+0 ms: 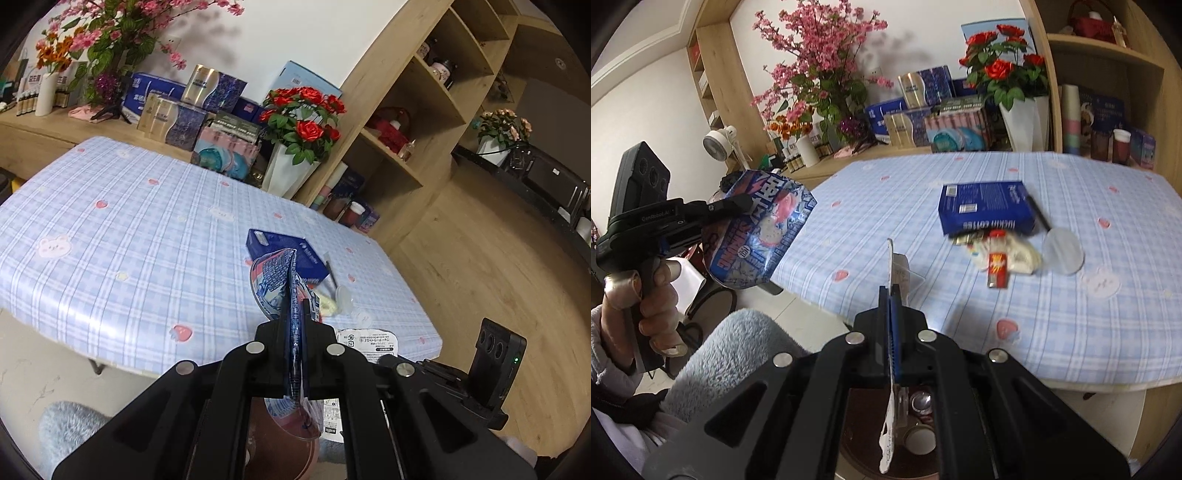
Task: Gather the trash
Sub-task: 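Carry the white label over the bin and open the right tool while the left tool holds the packet, then lower the blue packet over the bin and open the left tool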
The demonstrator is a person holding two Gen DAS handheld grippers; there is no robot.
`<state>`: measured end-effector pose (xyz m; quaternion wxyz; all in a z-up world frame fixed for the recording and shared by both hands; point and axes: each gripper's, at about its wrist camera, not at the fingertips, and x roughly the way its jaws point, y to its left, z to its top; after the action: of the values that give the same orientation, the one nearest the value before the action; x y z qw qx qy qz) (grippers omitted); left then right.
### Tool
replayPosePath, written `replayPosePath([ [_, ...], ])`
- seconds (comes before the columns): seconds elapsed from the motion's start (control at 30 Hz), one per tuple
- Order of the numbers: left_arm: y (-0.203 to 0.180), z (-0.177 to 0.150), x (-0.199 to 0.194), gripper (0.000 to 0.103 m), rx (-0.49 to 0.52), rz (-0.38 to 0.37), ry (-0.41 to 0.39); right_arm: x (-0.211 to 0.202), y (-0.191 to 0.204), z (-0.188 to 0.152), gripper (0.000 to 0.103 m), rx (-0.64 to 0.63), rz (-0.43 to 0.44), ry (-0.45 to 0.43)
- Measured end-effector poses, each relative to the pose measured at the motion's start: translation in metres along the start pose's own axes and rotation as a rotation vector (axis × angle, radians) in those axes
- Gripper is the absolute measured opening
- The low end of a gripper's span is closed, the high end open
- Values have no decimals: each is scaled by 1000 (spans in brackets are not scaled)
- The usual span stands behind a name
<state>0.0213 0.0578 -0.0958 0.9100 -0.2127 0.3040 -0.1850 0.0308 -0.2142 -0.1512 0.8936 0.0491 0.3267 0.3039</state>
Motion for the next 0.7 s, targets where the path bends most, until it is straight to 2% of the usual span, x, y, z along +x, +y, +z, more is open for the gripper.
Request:
replayPosePath([
  [0.17, 5, -2, -1, 5, -18, 0, 3, 6, 0, -2, 6, 2, -6, 13],
  [0.2, 6, -2, -2, 5, -17, -1, 3, 6, 0, -3, 9, 3, -4, 14],
  [0.3, 6, -2, -1, 5, -10, -4, 4, 6, -1, -3, 30, 2, -12, 2],
  [0.37, 5, -3, 0, 5, -8, -8, 9, 3, -1, -3, 33, -1, -25, -13],
  [0.47, 3, -5, 3, 5, -8, -13, 20, -1, -1, -1, 49, -15, -67, -40],
  [0.53, 1, -7, 6, 5, -5, -15, 28, -5, -1, 0, 74, -20, -99, -65],
  [0.6, -1, -9, 9, 5, -2, -17, 37, -9, -2, -1, 87, -20, -142, -99],
  [0.7, -2, -13, 13, 5, -1, -17, 50, -14, -8, -2, 95, -2, -214, -135],
])
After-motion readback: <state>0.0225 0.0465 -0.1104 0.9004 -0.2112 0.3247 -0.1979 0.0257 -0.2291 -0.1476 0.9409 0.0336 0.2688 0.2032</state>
